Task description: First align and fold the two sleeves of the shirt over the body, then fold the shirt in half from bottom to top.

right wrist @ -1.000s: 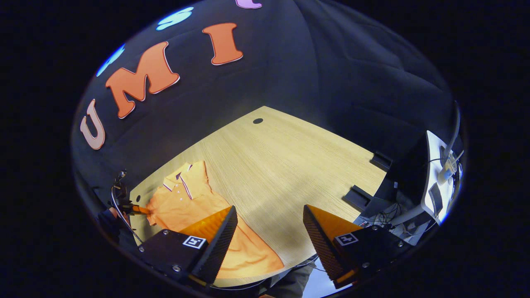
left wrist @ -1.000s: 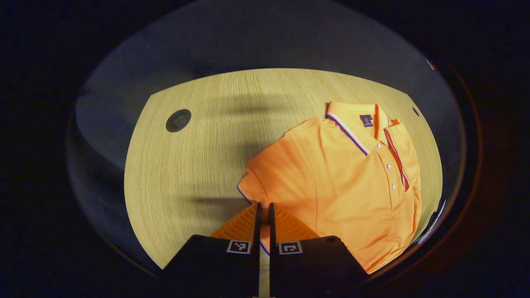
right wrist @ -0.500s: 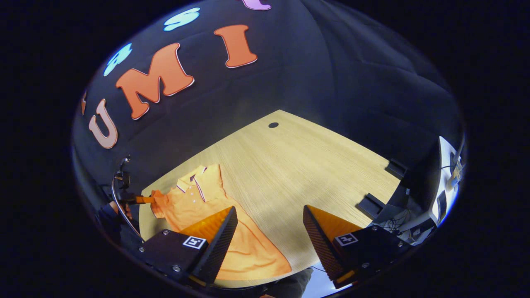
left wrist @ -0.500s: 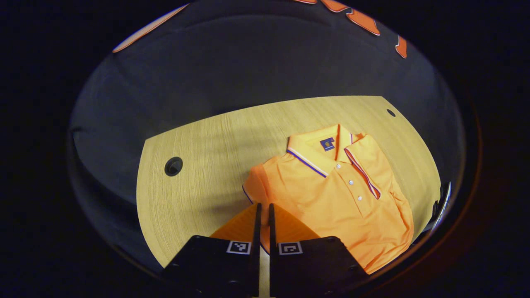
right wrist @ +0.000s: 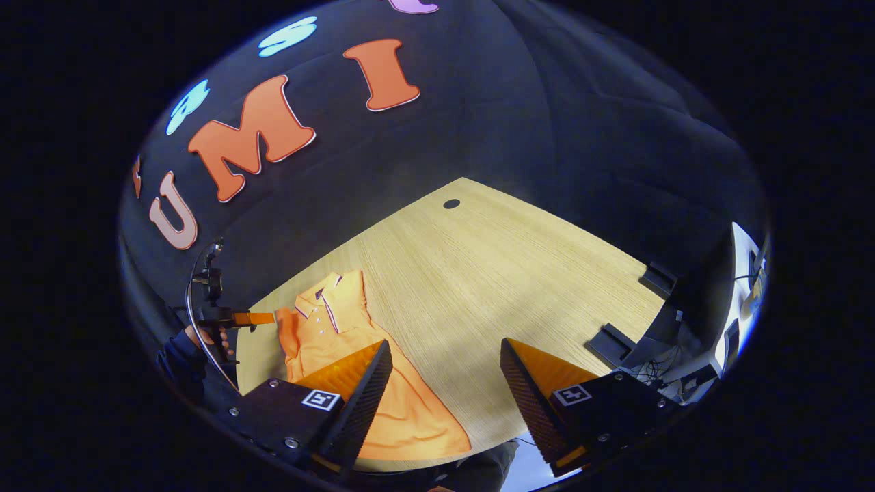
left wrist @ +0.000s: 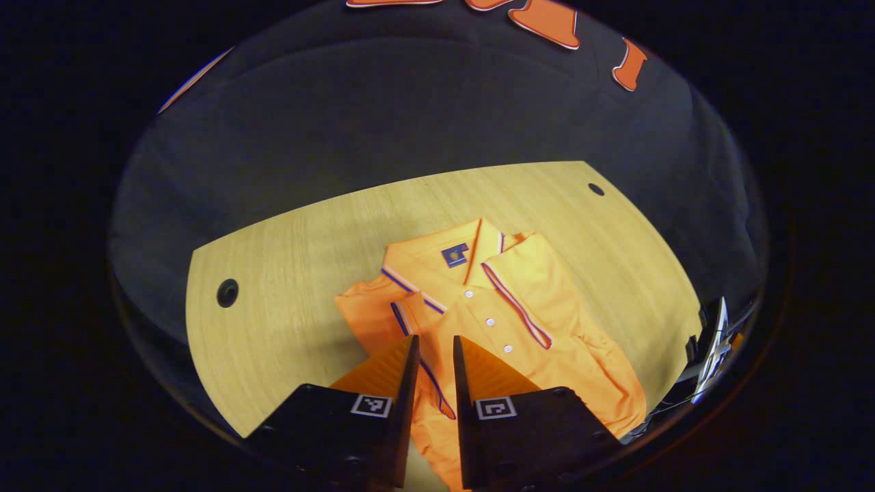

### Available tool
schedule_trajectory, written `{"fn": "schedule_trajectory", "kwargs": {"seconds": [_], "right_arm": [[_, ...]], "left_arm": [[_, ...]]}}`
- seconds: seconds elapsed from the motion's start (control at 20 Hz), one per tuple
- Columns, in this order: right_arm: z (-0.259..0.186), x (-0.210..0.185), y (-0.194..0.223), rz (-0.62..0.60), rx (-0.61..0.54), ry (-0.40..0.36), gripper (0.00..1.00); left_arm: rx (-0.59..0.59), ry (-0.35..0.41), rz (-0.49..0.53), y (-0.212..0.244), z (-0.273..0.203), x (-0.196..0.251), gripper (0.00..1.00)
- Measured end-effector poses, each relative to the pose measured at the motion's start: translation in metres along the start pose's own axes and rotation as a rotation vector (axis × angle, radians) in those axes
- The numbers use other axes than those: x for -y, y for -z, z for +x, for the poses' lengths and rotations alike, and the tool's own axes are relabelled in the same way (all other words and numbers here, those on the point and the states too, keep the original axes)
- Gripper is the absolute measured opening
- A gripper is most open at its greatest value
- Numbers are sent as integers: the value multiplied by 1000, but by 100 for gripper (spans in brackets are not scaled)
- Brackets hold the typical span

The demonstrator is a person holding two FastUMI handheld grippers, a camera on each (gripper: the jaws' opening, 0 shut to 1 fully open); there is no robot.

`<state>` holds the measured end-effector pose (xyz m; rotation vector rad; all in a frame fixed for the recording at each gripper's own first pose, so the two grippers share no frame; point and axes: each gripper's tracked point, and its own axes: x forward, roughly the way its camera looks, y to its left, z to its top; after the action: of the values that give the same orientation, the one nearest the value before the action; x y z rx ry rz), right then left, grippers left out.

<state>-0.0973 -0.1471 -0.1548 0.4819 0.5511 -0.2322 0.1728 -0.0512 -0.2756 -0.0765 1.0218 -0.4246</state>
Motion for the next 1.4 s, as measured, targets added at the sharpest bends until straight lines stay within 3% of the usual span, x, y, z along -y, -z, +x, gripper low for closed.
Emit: {"fn": "schedule_trajectory", "kwargs": {"seconds": [0.15, 0.25, 0.3, 0.4, 0.5, 0.65, 0.95, 1.15, 1.4], "right_arm": [[-2, 10, -1, 28, 8, 16, 97], [-1, 11, -3, 25, 18, 31, 97], [0, 9, -6, 20, 29, 36, 97], [1, -1, -11, 5, 60, 42, 97], [0, -19, -19, -13, 113, 27, 97], [-5, -61, -40, -80, 220, -50, 97], [-12, -122, -73, -310, 344, -212, 97], [-17, -140, -83, -388, 407, -306, 97], [-34, -147, -81, -395, 454, -406, 97]], "left_arm": [[31, 35, 2, -2, -5, 9, 40], [66, 52, 13, -4, -15, 11, 61], [86, 49, 24, -6, -22, 9, 79], [142, 36, 57, -9, -37, 4, 98], [247, -18, 58, -22, -64, -3, 98], [412, -15, 41, -38, -111, 5, 98], [582, -71, -11, -41, -187, 22, 98], [697, -172, -17, -28, -233, 33, 98], [928, -292, -5, -10, -313, 53, 98]]}}
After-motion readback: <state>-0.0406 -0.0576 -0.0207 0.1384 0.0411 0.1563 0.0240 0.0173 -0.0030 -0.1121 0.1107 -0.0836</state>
